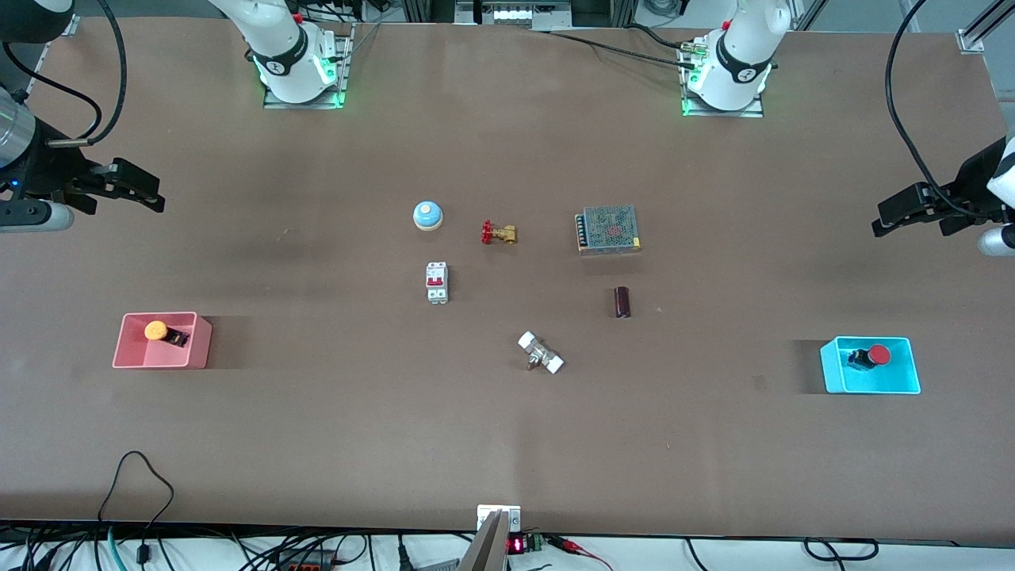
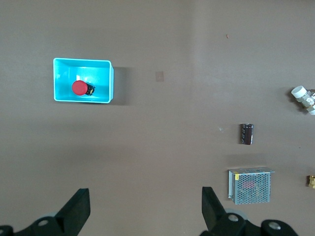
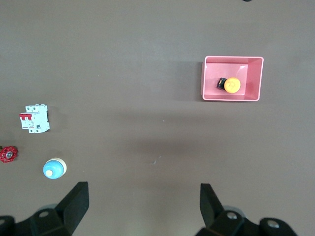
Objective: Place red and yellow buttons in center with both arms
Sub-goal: 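Reach the right gripper into the pink bin while the left gripper reaches the cyan bin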
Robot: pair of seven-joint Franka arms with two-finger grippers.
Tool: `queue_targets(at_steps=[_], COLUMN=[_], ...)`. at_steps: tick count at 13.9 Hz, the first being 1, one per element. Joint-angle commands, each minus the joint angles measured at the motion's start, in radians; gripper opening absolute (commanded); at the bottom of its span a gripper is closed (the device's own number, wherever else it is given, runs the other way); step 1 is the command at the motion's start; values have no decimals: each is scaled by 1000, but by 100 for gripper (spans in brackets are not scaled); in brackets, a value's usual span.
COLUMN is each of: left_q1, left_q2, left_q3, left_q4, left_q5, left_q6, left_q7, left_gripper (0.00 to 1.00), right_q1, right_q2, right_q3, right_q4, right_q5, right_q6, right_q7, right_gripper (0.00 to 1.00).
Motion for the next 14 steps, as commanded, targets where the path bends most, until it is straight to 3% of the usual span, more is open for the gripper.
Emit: queue_targets(at_steps=[1, 6, 11, 14], left_q1=[5, 2, 11, 60], left_q2=[-17, 18, 238, 356], left_q3=[-7, -7, 8, 11], left_q4=[-4, 1, 61, 90], left_q5=[16, 15, 17, 13], left_q6=[-17, -16, -7, 10], left_q7=[7, 9, 20, 21], left_gripper=[100, 100, 100, 100], right_q1=[-6, -5, -3, -43], right_q2=[5, 24, 102, 169], right_q3=[10, 10, 10, -6], right_q4=[17, 19, 17, 17], right_q5=[-18, -21, -105, -115], right_q6=[-6, 2, 29, 147], right_q7=[16, 13, -7, -128], right_gripper=[100, 100, 100, 100])
